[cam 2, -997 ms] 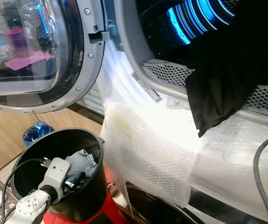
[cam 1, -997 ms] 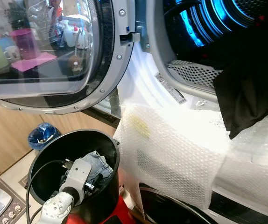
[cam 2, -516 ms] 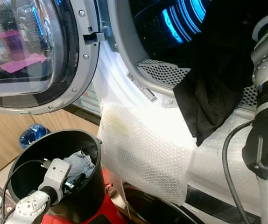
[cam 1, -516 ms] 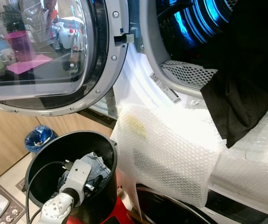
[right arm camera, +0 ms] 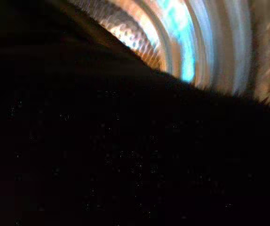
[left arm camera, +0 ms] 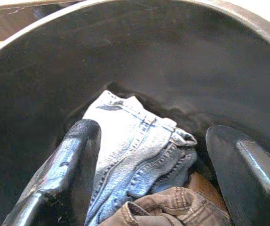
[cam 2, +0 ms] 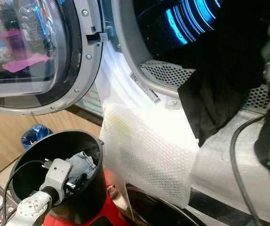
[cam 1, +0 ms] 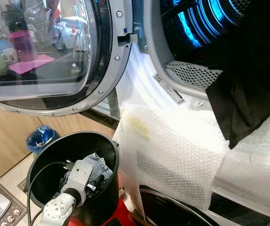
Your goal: Clothes washing
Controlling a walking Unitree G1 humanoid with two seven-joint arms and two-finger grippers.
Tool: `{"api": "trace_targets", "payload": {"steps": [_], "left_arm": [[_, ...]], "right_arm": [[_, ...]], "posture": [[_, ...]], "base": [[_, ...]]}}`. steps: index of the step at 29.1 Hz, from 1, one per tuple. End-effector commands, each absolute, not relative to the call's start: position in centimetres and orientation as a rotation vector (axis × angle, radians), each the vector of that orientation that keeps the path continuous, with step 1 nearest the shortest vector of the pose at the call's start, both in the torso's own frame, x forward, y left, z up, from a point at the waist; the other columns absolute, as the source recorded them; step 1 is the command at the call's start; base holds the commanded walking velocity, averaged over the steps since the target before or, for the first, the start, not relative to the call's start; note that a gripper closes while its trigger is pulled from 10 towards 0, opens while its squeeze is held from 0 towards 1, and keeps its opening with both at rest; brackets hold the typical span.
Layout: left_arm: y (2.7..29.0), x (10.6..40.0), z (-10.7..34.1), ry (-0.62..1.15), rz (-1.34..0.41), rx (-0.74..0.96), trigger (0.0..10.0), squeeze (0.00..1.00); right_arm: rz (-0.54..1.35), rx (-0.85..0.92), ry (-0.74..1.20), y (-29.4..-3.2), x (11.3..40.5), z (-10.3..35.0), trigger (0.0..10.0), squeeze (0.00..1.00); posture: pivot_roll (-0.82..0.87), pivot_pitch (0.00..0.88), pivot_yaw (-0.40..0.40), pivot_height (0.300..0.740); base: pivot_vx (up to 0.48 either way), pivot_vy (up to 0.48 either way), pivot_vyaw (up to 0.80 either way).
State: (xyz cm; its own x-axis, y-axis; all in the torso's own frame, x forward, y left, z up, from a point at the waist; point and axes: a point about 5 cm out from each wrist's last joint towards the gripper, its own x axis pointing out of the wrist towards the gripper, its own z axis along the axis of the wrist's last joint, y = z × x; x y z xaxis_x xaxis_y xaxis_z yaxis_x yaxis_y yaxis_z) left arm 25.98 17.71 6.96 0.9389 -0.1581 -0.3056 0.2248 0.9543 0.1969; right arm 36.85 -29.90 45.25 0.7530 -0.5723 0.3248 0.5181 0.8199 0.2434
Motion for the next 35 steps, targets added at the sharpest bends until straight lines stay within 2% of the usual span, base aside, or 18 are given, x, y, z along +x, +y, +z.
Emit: {"api": "trace_targets", "payload": {"steps": [1,5,9,10,16,18,21,25,29,32,35], "left_arm": [[18.1,25.8,7.2,0.286,-0.179,0.223,10.0,0.0],[18.1,25.9,7.4,0.267,-0.161,0.217,10.0,0.0],[17.9,26.0,7.4,0.262,-0.164,0.211,10.0,0.0],[17.5,25.7,7.0,0.285,-0.186,0.206,10.0,0.0],[16.9,25.4,6.7,0.305,-0.227,0.208,10.0,0.0],[16.9,25.4,6.7,0.305,-0.226,0.207,10.0,0.0],[16.9,25.3,6.7,0.309,-0.228,0.207,10.0,0.0],[17.1,25.1,6.7,0.317,-0.233,0.21,10.0,0.0],[17.0,25.0,6.5,0.326,-0.24,0.204,10.0,0.0],[16.7,25.0,6.6,0.327,-0.254,0.201,10.0,0.0],[16.7,24.9,6.6,0.33,-0.26,0.199,10.0,0.0]], "right_arm": [[-0.587,0.152,-0.482,-29.5,36.0,47.6,10.0,0.0],[-0.644,0.129,-0.549,-29.4,35.2,49.1,10.0,0.0],[-0.606,0.066,-0.495,-28.7,36.3,47.6,10.0,0.0],[-0.566,0.047,-0.425,-28.2,37.4,45.7,10.0,0.0],[-0.461,0.014,-0.224,-26.8,39.7,40.6,10.0,0.0],[-0.467,-0.012,-0.181,-27.0,40.0,39.2,10.0,0.0],[-0.445,0.042,-0.117,-27.6,40.2,37.1,10.0,0.0],[-0.446,0.113,-0.104,-28.7,39.8,37.0,10.0,0.0],[-0.399,0.169,-0.202,-29.1,38.3,39.7,10.0,0.0],[-0.38,0.198,-0.226,-28.6,36.8,39.4,10.0,0.0],[-0.354,0.132,-0.21,-27.7,35.4,38.1,10.0,0.0]], "posture": [[-0.07,0.006,0.051,0.74],[-0.08,0.014,0.053,0.74],[-0.08,0.022,0.048,0.74],[-0.08,0.023,0.048,0.74],[-0.09,0.028,0.055,0.74],[-0.09,0.03,0.054,0.74],[-0.09,0.031,0.059,0.74],[-0.09,0.049,0.061,0.74],[-0.11,0.056,0.067,0.74],[-0.11,0.056,0.07,0.74],[-0.11,0.053,0.073,0.74]], "base": [[0.0,0.0,0.0],[0.0,0.0,0.0],[0.0,0.0,0.0],[0.0,0.0,0.0],[0.0,0.0,0.0],[0.0,0.0,0.0],[0.0,0.0,0.0],[0.0,0.0,0.0],[0.0,0.0,0.0],[0.0,0.0,0.0],[0.0,0.0,0.0]]}}
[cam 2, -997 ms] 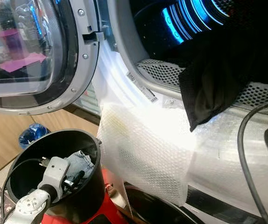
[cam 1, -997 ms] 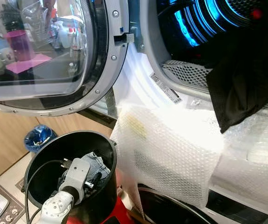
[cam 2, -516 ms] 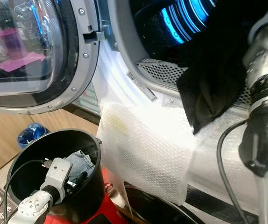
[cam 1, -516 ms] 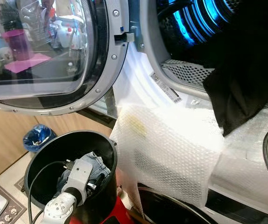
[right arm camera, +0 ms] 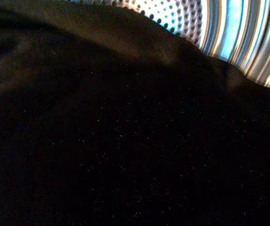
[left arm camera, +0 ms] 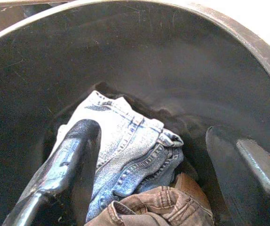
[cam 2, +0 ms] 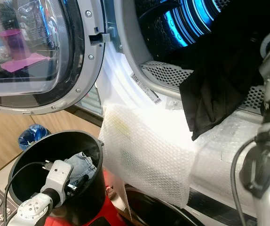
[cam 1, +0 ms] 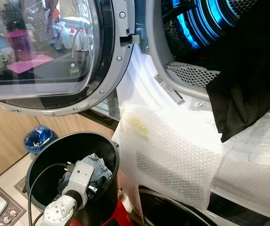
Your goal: Clothes washing
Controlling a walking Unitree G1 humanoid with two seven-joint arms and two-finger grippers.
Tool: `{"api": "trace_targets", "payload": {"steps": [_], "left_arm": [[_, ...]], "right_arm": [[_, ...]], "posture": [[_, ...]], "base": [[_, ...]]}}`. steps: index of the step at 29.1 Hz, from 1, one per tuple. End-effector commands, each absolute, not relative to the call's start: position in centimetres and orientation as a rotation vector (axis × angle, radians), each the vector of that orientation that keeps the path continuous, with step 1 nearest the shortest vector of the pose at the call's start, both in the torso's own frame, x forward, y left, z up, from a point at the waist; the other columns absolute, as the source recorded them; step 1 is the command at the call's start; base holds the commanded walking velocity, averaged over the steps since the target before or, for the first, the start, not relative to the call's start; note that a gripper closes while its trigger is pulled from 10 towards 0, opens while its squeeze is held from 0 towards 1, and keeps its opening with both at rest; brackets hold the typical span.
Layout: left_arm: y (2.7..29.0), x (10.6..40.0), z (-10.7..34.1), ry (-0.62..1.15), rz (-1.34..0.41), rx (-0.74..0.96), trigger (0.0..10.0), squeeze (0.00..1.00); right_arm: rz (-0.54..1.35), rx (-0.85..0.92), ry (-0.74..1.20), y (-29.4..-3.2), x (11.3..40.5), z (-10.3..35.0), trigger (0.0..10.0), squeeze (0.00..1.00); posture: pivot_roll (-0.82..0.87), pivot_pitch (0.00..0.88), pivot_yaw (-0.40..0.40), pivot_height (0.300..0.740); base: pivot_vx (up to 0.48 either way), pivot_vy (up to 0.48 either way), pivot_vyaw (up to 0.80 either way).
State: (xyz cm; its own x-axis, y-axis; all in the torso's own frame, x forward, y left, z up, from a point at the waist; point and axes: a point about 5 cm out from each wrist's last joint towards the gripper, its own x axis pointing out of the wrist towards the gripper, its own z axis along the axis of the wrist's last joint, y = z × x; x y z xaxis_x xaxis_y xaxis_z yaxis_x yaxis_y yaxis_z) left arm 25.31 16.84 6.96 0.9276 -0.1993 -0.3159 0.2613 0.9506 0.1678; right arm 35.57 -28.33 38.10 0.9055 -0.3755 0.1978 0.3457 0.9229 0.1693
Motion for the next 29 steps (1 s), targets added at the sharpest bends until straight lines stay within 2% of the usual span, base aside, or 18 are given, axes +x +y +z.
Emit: {"api": "trace_targets", "payload": {"steps": [1,4,10,16,22,26,29], "left_arm": [[16.7,24.9,6.6,0.333,-0.266,0.202,10.0,0.0],[16.7,25.0,6.6,0.333,-0.273,0.205,10.0,0.0],[16.5,25.2,6.7,0.329,-0.277,0.201,10.0,0.0],[16.4,25.0,6.6,0.337,-0.282,0.195,10.0,0.0],[16.4,25.0,6.5,0.341,-0.287,0.197,10.0,0.0],[16.1,25.0,6.4,0.342,-0.304,0.201,10.0,0.0],[16.2,25.0,6.4,0.341,-0.309,0.203,10.0,0.0]], "right_arm": [[-0.324,0.108,-0.204,-27.1,34.9,37.8,10.0,0.0],[-0.199,0.078,-0.189,-25.5,33.9,37.7,10.0,0.0],[-0.159,0.167,-0.231,-25.8,31.6,38.7,10.0,0.0],[-0.019,0.022,-0.326,-25.3,28.6,39.2,10.0,0.0],[-0.014,0.077,-0.461,-26.5,26.6,40.7,10.0,0.0],[0.073,0.06,-0.575,-26.6,24.9,41.3,10.0,0.0],[0.113,-0.005,-0.544,-26.4,24.5,40.5,10.0,0.0]], "posture": [[-0.11,0.054,0.073,0.74],[-0.12,0.048,0.076,0.74],[-0.11,0.048,0.069,0.74],[-0.12,0.059,0.072,0.74],[-0.12,0.055,0.074,0.74],[-0.12,0.035,0.067,0.74],[-0.12,0.027,0.065,0.74]], "base": [[0.0,0.0,0.0],[0.0,0.0,0.0],[0.0,0.0,0.0],[0.0,0.0,0.0],[0.0,0.0,0.0],[0.0,0.0,0.0],[0.0,0.0,0.0]]}}
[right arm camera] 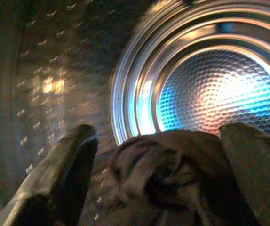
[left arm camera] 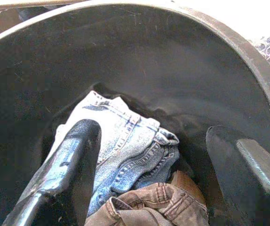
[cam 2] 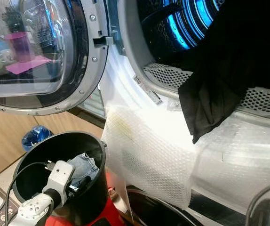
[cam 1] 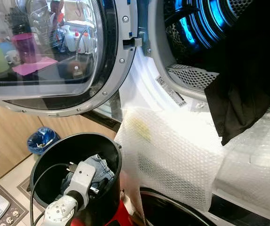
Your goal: Clothes washing
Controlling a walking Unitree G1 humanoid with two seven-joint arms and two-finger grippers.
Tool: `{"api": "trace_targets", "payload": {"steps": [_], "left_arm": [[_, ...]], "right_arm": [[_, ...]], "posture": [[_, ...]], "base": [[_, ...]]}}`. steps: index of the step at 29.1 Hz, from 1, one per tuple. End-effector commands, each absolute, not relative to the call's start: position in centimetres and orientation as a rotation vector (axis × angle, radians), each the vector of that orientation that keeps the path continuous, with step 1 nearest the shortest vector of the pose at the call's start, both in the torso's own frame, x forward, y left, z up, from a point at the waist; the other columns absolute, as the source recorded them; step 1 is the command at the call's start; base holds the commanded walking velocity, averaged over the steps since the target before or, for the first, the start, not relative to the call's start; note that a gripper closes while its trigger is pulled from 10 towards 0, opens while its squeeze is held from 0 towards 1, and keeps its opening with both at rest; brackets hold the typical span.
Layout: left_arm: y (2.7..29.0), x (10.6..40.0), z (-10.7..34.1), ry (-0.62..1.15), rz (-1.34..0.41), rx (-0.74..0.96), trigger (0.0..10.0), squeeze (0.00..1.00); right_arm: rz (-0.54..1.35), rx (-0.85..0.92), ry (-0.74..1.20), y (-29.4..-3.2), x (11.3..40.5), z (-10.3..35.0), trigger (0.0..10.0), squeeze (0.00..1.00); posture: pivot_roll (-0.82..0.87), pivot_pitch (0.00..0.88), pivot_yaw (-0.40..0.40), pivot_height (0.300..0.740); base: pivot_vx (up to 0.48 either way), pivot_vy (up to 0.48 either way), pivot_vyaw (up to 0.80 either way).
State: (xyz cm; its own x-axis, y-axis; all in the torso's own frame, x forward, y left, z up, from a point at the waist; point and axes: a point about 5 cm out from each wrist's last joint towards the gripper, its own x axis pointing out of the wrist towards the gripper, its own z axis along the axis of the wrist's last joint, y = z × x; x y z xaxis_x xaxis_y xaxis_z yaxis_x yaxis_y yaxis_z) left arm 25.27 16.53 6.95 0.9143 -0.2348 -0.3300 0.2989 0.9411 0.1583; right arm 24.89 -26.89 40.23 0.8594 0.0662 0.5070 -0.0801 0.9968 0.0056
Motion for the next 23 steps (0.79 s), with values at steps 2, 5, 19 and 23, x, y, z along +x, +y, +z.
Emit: {"api": "trace_targets", "payload": {"steps": [2,5,19,23], "left_arm": [[16.3,24.9,6.3,0.343,-0.308,0.201,10.0,0.0],[16.2,24.9,6.3,0.344,-0.313,0.207,10.0,0.0],[16.3,25.3,6.5,0.336,-0.309,0.208,10.0,0.0],[16.3,25.3,6.5,0.336,-0.309,0.208,10.0,0.0]], "right_arm": [[0.126,-0.031,-0.483,-26.1,24.5,39.3,10.0,0.0],[0.055,-0.082,-0.425,-25.7,25.1,37.7,10.0,0.0],[0.621,-0.194,-0.335,-16.2,21.3,30.9,10.0,0.91],[0.621,-0.194,-0.335,-16.2,21.3,30.9,10.0,0.91]], "posture": [[-0.12,0.019,0.066,0.74],[-0.12,0.011,0.067,0.74],[-0.13,0.035,0.07,0.74],[-0.13,0.035,0.07,0.74]], "base": [[0.0,0.0,0.0],[0.0,0.0,0.0],[0.0,0.0,0.0],[0.0,0.0,0.0]]}}
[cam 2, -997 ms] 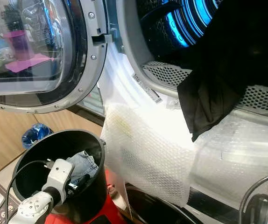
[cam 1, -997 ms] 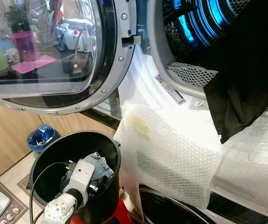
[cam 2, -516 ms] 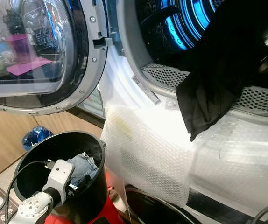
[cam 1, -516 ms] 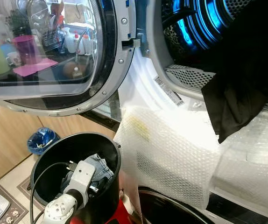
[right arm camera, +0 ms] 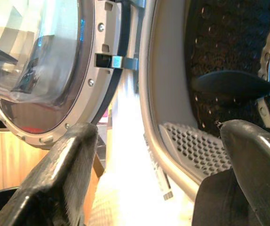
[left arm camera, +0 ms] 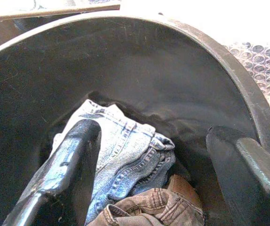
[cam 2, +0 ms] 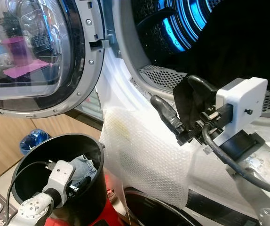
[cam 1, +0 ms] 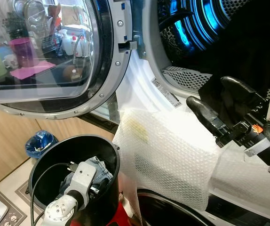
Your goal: Clothes washing
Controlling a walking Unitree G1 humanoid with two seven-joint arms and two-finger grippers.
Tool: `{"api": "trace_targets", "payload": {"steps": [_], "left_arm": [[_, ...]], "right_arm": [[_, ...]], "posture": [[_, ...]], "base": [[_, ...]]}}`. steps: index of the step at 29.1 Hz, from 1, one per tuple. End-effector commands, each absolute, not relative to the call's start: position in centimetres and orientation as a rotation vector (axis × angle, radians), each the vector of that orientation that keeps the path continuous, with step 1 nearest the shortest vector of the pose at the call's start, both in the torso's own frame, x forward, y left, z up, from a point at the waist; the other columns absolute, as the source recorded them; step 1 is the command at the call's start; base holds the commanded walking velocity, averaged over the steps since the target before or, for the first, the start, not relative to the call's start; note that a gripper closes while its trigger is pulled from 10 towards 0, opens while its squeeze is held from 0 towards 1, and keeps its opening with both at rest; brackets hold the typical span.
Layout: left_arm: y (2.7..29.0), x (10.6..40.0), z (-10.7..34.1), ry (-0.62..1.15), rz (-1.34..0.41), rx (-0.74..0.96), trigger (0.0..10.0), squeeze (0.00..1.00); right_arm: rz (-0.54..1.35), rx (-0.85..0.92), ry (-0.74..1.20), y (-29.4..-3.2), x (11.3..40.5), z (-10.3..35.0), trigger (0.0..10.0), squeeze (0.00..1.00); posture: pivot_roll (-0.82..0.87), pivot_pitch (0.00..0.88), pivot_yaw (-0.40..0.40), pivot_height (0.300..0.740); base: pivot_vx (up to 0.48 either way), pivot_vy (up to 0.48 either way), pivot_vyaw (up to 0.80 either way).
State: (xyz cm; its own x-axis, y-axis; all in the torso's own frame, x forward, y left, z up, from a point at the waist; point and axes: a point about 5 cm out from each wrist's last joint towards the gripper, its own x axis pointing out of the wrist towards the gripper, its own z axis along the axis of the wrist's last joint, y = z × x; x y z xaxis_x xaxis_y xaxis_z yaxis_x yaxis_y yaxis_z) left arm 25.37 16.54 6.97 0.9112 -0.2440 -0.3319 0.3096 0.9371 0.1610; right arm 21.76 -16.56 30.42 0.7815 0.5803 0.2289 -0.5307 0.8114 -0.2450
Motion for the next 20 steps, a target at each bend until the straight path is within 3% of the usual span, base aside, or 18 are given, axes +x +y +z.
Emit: {"api": "trace_targets", "payload": {"steps": [1,20], "left_arm": [[16.35,25.26,6.5,0.336,-0.309,0.208,10.0,0.0],[16.35,25.26,6.5,0.336,-0.309,0.208,10.0,0.0]], "right_arm": [[0.621,-0.194,-0.335,-16.24,21.29,30.89,10.0,0.91],[0.621,-0.194,-0.335,-16.24,21.29,30.89,10.0,0.91]], "posture": [[-0.13,0.035,0.07,0.74],[-0.13,0.035,0.07,0.74]], "base": [[0.0,0.0,0.0],[0.0,0.0,0.0]]}}
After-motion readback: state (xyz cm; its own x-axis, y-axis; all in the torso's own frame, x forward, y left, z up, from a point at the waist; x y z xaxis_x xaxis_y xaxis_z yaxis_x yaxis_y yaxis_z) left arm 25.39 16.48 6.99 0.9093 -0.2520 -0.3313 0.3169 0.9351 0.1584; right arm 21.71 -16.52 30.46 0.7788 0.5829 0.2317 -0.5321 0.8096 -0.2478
